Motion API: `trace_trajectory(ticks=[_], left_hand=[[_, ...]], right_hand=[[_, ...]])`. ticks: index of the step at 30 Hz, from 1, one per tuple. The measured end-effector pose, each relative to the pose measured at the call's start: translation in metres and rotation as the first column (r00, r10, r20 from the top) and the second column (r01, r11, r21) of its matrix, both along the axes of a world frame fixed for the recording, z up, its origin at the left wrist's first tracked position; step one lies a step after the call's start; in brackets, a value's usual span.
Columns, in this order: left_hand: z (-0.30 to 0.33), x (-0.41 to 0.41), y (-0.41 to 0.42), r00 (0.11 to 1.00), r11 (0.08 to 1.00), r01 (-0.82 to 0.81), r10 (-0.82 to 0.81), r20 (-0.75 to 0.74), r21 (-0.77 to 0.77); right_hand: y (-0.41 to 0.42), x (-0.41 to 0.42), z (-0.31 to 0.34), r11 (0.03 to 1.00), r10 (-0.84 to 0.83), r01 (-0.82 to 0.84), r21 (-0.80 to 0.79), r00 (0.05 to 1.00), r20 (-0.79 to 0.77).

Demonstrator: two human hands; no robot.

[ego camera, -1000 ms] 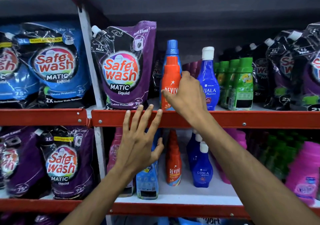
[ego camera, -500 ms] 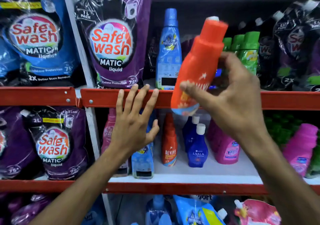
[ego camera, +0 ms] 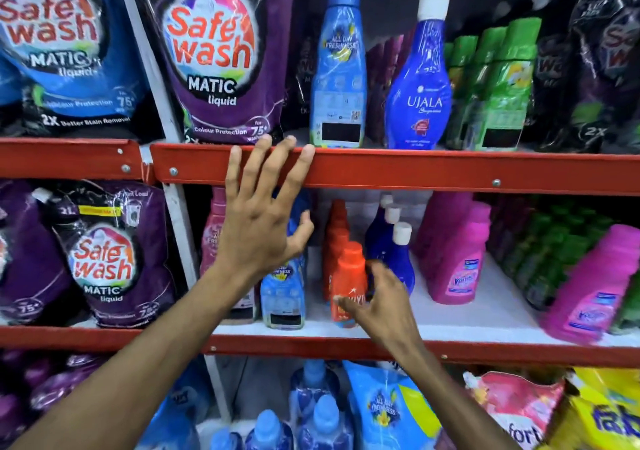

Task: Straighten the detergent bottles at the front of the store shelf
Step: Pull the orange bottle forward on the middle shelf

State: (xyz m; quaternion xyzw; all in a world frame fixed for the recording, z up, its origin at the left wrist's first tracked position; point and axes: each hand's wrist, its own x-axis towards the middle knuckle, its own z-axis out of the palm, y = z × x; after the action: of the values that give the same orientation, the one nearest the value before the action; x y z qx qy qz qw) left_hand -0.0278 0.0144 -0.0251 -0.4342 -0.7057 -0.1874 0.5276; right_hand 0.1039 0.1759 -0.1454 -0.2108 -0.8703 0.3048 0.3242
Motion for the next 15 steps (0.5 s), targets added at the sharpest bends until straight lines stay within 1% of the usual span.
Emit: trace_trajectory(ticks=[3,11,13,15], left_hand=[[0.0,0.0,0.0,1.0,1.0,0.0,0.0,0.002,-0.001],[0.001,0.003,0.001,1.0,1.0,-0.009,0.009,0.022,0.003],[0.001,0.004,0.001,0.999,1.0,-0.02,0.02,0.025,-0.006],[0.002,0.006,0.0,0.999,0.999,-0.032,0.033,0.027,-0.02]], right_hand=[[0.003,-0.01,-0.011,1.0,0.003,-0.003,-0.007,0.999,0.037],[0.001,-0.011,-0.014,1.0,-0.012,0.013,-0.02,0.999,0.046],[-0.002,-0.006,-0.01,1.0,-0.011,0.01,0.01,0.998,0.061],[-0.008,0.005,0.003,0.994,-0.041,0.039,0.101,0.999,0.015]])
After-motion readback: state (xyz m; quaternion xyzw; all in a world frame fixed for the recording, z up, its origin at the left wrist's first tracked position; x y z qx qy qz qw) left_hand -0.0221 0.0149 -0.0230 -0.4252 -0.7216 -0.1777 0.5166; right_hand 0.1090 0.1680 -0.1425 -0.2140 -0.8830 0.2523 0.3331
